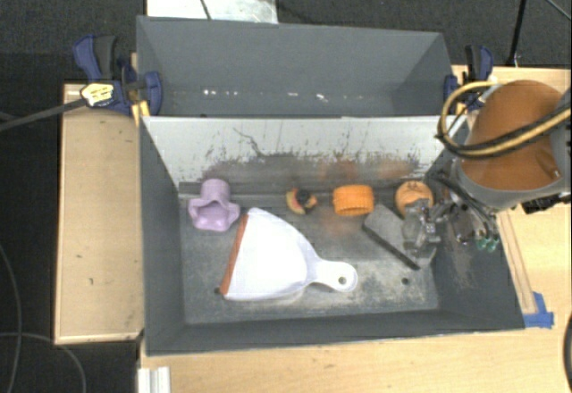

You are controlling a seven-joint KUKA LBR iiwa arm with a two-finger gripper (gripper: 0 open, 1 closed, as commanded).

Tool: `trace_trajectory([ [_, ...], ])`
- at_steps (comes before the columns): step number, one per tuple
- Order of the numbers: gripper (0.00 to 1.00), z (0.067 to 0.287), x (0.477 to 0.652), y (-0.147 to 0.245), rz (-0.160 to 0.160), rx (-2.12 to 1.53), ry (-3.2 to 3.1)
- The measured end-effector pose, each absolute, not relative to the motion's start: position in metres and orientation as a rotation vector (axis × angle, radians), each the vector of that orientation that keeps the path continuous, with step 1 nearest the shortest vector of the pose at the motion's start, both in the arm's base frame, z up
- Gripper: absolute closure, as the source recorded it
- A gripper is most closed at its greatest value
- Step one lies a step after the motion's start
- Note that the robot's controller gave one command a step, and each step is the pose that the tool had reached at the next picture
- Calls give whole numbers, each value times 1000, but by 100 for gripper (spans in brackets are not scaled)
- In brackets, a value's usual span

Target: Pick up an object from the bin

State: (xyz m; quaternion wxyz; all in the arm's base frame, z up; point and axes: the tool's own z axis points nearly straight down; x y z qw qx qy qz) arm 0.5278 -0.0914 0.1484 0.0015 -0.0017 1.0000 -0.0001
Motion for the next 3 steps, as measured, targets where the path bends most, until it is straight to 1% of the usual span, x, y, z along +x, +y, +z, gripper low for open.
trace_trajectory([
  [1,0,148,528,-91,-1,-8,3139],
  [2,0,148,528,-91,0,-9,3139],
  [3,100,112,558,-108,-1,-15,3137],
])
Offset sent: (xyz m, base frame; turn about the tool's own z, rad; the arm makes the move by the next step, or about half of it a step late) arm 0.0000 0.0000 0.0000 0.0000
